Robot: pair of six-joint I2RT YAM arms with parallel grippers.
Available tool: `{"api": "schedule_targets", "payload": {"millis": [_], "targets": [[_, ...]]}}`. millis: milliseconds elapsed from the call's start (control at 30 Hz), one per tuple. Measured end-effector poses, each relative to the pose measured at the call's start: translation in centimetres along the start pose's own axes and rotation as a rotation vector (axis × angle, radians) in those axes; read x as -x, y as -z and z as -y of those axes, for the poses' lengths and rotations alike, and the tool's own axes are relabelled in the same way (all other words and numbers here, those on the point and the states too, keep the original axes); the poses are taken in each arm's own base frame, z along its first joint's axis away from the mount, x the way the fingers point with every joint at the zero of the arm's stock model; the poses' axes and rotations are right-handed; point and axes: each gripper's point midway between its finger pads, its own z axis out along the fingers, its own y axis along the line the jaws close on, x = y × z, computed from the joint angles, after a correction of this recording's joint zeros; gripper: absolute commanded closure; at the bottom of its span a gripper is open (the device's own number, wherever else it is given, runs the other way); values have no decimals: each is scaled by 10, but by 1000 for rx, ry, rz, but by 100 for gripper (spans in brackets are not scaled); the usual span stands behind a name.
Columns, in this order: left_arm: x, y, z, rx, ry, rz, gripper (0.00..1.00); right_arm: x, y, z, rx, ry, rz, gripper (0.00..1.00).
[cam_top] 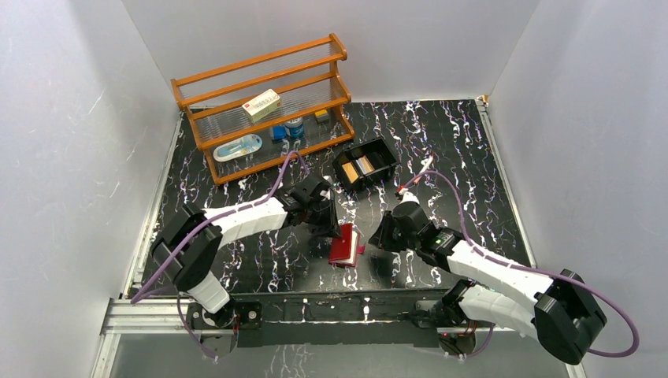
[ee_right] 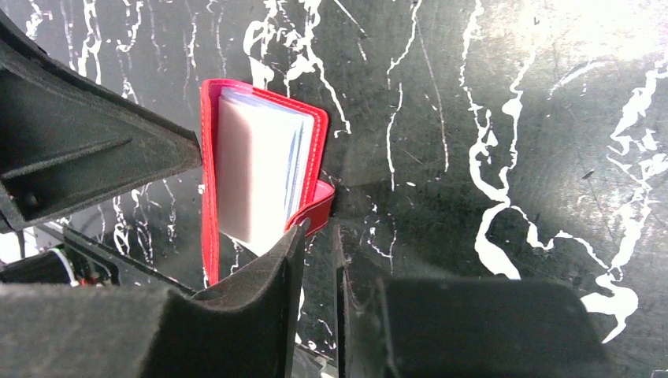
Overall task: Put the credit cards into the card holder
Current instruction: Hold the card holder at the center of the board, then close the snap button on the card holder.
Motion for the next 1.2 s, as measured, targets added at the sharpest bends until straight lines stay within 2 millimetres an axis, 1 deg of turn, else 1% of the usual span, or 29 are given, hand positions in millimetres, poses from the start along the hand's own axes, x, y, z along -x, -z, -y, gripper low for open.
{"api": "schedule_targets", "payload": {"millis": [133,267,367,567,867,1200], "targets": [[-9,-10,-3,-5,-15,-54,77,-3,-5,7,-32,-1,-9,74],[-15,-18,-3,-13,-29,-97,77,-15,-15,20,-65,-4,-48,76],[-16,-21,-3,-21,-38,-114,77,-21,-19,23,-65,-14,-70,76],[-17,-23,-2,-27,-39,-123,77,-18,-21,9,-6,-33,-65,77],[-17,-23,-2,-27,-36,-122,76,-14,-22,-3,49,-37,-54,77],[-17,-23,-2,-32,-19,-115,76,-21,-29,-11,85,-72,-98,76]]}}
